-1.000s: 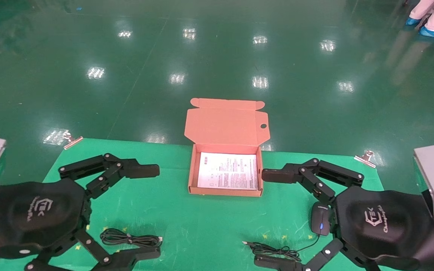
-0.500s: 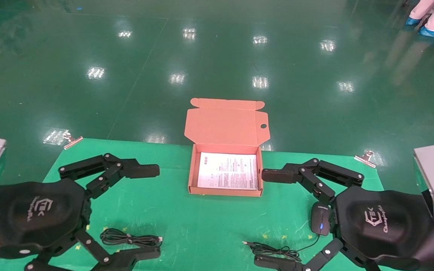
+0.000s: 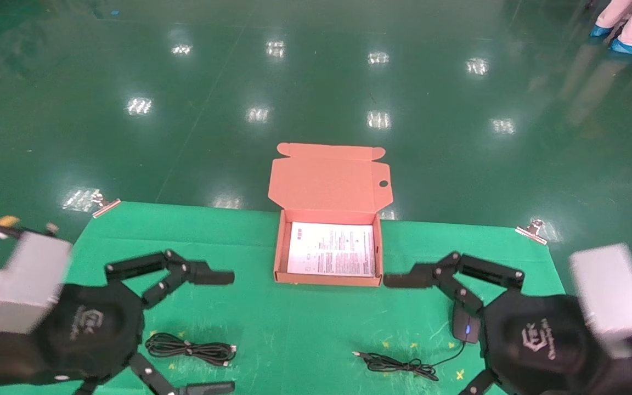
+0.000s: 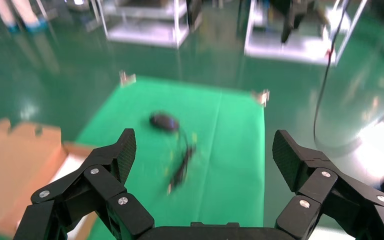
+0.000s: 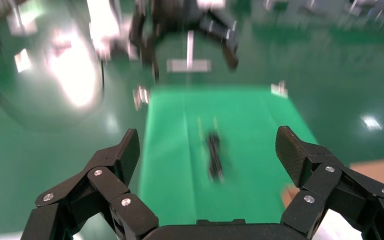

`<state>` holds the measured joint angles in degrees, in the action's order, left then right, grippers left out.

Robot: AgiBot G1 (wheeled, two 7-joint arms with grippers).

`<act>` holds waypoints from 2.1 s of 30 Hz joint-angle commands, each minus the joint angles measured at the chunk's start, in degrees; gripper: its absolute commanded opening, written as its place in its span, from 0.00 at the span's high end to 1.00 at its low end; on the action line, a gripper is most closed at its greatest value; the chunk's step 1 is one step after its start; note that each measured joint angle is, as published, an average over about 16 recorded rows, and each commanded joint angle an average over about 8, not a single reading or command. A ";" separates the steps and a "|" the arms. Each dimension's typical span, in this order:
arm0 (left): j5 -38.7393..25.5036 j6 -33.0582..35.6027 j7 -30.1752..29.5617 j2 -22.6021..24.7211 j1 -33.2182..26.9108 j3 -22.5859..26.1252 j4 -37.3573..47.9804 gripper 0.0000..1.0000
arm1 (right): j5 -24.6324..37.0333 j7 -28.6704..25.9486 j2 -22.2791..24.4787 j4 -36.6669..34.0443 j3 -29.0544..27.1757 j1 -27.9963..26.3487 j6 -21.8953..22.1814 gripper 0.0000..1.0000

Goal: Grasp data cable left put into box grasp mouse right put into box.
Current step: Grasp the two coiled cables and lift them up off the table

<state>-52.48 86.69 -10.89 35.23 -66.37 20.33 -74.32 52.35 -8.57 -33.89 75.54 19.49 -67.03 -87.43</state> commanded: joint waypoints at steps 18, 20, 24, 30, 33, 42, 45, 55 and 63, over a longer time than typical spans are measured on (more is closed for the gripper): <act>-37.29 -0.21 2.96 8.19 -15.29 15.23 -2.39 0.00 | 35.68 13.39 -5.00 2.36 22.88 -20.37 -1.16 0.00; -41.71 -1.03 2.85 9.53 -15.96 17.01 -2.65 0.00 | 37.95 13.71 -5.91 2.34 24.81 -20.59 -0.57 0.00; -49.59 -3.05 1.92 12.02 -16.01 20.13 -2.87 0.00 | 42.64 13.60 -7.81 2.25 27.77 -19.95 1.31 0.00; -59.77 -6.10 -0.35 15.12 -14.34 24.04 -2.71 0.00 | 51.61 12.99 -10.51 2.22 31.15 -17.38 6.27 0.00; -63.34 -7.28 -1.84 16.31 -13.05 25.45 -2.19 0.00 | 55.97 12.13 -11.43 2.19 32.36 -15.38 9.45 0.00; -69.08 -11.08 -3.75 20.14 -10.21 27.87 3.65 0.00 | 63.65 6.33 -13.51 1.52 34.05 -9.36 16.94 0.00; -69.29 -12.58 -3.46 21.58 -10.09 27.90 7.84 0.00 | 64.98 3.98 -14.59 0.72 34.21 -7.98 18.59 0.00; -67.40 -17.35 -0.84 25.55 -11.73 26.47 23.20 0.00 | 64.70 1.54 -19.43 -7.71 33.66 -6.40 23.22 0.00; -65.27 -19.62 1.55 27.39 -13.08 25.20 32.11 0.22 | 65.04 3.36 -22.54 -13.52 33.69 -6.36 26.54 0.18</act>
<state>-117.94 67.07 -9.47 62.40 -79.29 45.59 -42.89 117.37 -5.39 -56.19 62.48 53.16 -73.32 -61.04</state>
